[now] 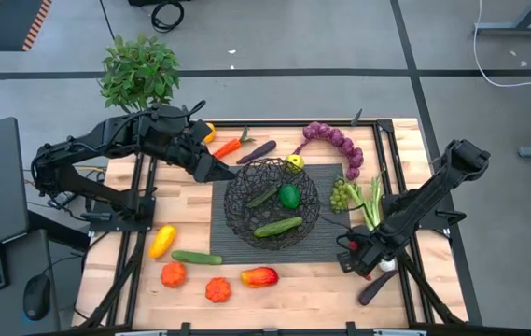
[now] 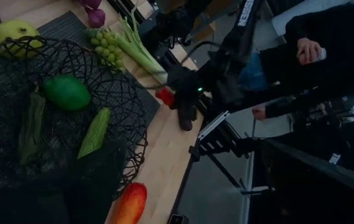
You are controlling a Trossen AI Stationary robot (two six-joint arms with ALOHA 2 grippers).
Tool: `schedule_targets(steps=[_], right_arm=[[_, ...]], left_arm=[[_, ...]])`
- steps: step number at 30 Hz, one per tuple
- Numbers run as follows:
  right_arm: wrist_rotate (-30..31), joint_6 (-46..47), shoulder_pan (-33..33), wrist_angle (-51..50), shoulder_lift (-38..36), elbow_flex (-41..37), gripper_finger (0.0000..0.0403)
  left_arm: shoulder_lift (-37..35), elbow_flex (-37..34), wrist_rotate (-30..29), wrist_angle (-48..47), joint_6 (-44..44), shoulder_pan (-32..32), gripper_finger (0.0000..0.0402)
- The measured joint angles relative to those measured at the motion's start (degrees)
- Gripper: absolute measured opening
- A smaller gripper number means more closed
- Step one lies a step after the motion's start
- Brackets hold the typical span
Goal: Build produce basket
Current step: Put the red chili pepper into the black basket, then put the grapes into the black basket
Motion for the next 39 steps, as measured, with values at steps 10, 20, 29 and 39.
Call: schedule_targets(steps=[10,20,29,39], right_arm=[[25.66,-1.3,-6.79,-2.1,-5.89,9.92,0.0085],[24.11,-23.74,-25.81,16.43,-4.5,11.31,0.0085],[15.48,-30.18,-35.37,16.25,-4.21,11.29,0.0123],[15.75,-28.82,-38.14,10.71,-3.01,11.21,0.0254]], left_arm=[[0.11,0.0,-0.03,0.03,1.3,0.0,0.0382],[0.13,0.02,-3.67,2.94,12.06,0.0,0.0382],[0.13,0.04,-3.67,2.57,13.18,0.0,0.0382],[0.13,0.04,-1.26,2.73,16.12,0.0,0.0382]])
